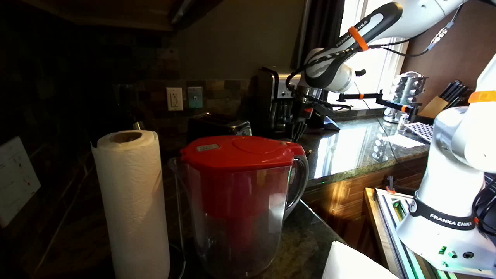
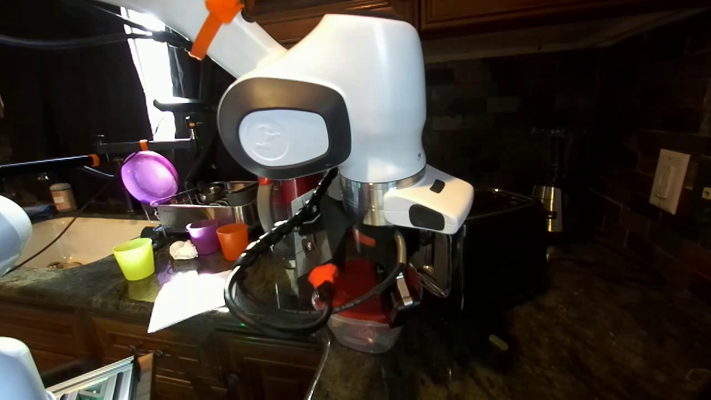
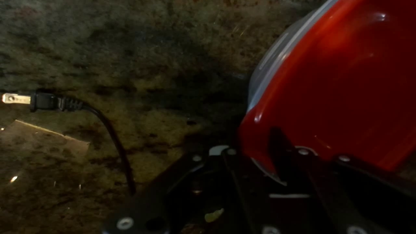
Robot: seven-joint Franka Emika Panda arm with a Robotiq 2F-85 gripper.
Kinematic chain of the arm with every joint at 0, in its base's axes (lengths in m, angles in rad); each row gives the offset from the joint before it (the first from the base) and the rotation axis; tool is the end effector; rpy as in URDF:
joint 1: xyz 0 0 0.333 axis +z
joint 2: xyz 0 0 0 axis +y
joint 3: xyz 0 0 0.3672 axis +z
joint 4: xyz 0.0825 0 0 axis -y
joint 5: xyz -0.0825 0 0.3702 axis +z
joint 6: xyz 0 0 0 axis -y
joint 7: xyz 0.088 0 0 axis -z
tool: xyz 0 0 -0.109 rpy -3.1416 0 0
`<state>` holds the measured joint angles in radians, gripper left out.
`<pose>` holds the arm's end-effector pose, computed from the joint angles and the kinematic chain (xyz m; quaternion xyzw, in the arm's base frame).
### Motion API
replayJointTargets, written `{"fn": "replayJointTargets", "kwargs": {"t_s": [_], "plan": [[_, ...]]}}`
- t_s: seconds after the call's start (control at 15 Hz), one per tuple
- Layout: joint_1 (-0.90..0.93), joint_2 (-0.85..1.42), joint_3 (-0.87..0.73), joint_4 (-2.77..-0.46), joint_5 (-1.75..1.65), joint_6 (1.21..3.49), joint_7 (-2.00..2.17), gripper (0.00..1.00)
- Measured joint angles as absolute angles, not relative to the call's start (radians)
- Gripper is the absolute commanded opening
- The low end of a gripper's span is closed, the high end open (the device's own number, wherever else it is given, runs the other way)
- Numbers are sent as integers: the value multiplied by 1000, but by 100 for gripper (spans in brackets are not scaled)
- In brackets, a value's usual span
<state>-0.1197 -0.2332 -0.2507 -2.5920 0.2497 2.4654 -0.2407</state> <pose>0.3860 -0.1514 0.4030 -0.9805 0.1552 -0.0776 0.0921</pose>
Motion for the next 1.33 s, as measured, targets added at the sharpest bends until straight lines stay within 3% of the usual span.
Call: {"fn": "replayJointTargets", "kwargs": {"t_s": [0.13,0.47,0.67,1.33], "plan": [[-120,-234,-249,-2591,248,2465,-240,59],[-122,-234,-246,-2591,233,2465,-235,96],[-122,-233,-243,-2591,224,2464,-230,100],[-118,-226,-227,-2591,225,2427,-230,20]]}}
